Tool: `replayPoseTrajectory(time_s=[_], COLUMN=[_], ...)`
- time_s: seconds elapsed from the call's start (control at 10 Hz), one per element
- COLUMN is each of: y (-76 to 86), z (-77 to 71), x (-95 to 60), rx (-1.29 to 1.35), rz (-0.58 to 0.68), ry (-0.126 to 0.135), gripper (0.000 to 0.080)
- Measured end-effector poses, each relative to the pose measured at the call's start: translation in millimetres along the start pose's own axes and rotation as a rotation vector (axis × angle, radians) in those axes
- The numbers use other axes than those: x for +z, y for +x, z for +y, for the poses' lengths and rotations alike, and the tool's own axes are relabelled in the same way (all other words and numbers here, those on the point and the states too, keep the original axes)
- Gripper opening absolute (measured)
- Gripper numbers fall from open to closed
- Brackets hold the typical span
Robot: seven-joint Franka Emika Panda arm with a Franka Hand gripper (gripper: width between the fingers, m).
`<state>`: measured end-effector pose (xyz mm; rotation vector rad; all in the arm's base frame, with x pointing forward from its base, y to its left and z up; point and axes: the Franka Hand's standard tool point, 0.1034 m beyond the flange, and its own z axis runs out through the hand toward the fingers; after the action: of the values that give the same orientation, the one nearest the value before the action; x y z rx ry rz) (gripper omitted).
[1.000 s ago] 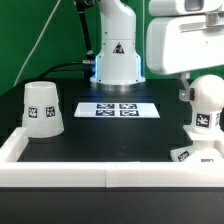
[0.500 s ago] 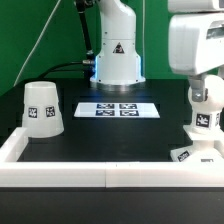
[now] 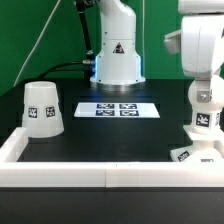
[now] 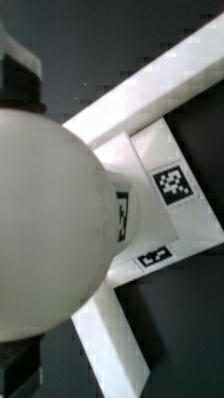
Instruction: Assemble lamp
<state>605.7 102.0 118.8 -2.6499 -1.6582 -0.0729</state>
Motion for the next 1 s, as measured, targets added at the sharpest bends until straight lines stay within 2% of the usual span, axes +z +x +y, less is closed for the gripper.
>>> replayPoseTrajectory(time_s=[0.3,0.6,1.0], y=[-0.8,-0.9,-0.2], z=[0.2,0.1,2.3], x=[0.0,0.4,-0.1], rx=[0.057,0.48,0.857], rz=[0.004,0.031,0.043], ry=[0.002,0.005,0.003], gripper=[0.0576,0.0577,0.0577])
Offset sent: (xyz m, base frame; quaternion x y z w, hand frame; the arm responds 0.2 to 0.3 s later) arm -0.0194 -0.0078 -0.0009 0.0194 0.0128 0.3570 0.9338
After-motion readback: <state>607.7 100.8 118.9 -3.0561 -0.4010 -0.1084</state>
